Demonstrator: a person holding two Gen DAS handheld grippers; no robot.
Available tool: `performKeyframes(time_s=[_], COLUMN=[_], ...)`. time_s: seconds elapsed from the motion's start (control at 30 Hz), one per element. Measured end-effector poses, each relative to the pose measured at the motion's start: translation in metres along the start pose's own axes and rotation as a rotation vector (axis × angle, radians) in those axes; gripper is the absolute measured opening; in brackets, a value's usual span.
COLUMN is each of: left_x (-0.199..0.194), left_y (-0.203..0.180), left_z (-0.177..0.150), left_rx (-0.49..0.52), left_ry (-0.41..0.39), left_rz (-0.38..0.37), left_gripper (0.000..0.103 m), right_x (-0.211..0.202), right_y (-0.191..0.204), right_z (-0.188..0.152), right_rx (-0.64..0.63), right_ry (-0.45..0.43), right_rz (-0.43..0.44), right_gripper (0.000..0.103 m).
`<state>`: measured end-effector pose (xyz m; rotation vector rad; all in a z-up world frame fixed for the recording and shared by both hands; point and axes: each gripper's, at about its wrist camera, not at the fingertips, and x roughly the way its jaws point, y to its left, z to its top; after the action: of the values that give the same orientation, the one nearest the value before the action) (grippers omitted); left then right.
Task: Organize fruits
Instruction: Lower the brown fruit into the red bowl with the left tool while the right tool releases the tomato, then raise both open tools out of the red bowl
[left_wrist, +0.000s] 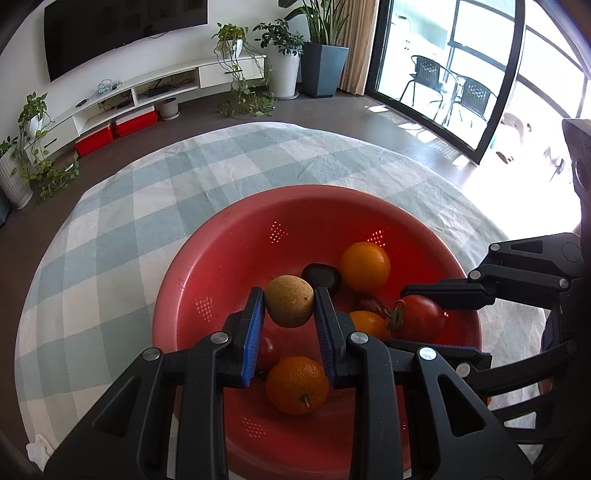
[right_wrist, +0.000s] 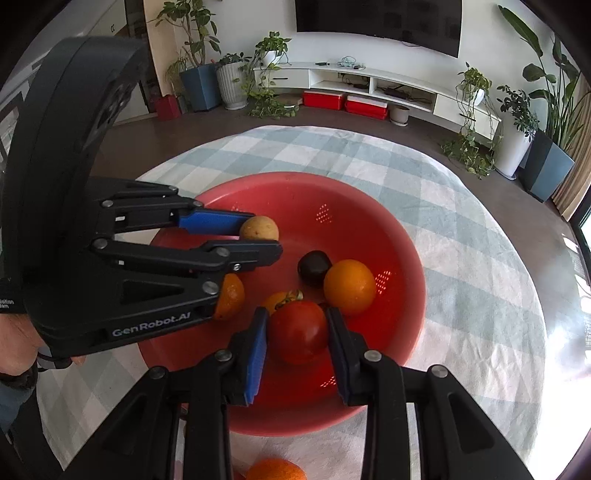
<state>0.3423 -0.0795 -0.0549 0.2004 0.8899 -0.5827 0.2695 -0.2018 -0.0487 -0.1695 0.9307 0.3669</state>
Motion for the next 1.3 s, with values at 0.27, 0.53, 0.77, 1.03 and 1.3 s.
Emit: performKeyframes(time_s=[0.27, 0.53, 0.77, 1.03, 1.3], left_x=[0.008, 0.010, 0.008, 0.004, -0.024], left_y=[0.000, -0.008, -0.008, -0.007, -0.009], left_z=[-0.003, -0.006, -0.009, -0.008, -0.010], left_rx=[0.008, 0.035, 0.028, 0.019, 0.007], left_ry=[0.016, 0.023, 0.014, 0.007, -0.046], left_rz=[0.004, -0.009, -0.014, 0.018, 0.018], left_gripper=[0.025, 0.026, 0.026, 0.042, 0.069], right_x=[0.007, 0.006, 0.003, -0.005, -0.030], right_y=[0.009, 0.011, 0.011, 0.011, 0.019], right_z=[-0.003, -0.006, -0.006, -0.009, -0.016], right_rx=[-0.015, -0.014, -0.009, 0.004, 0.006], right_ry=[0.042, 0.044, 0.034, 0.018, -0.038], right_rz=[0.009, 0.011, 0.003, -0.013, -0.035], right_gripper=[0.035, 0.036, 0.044, 0.053, 0.058])
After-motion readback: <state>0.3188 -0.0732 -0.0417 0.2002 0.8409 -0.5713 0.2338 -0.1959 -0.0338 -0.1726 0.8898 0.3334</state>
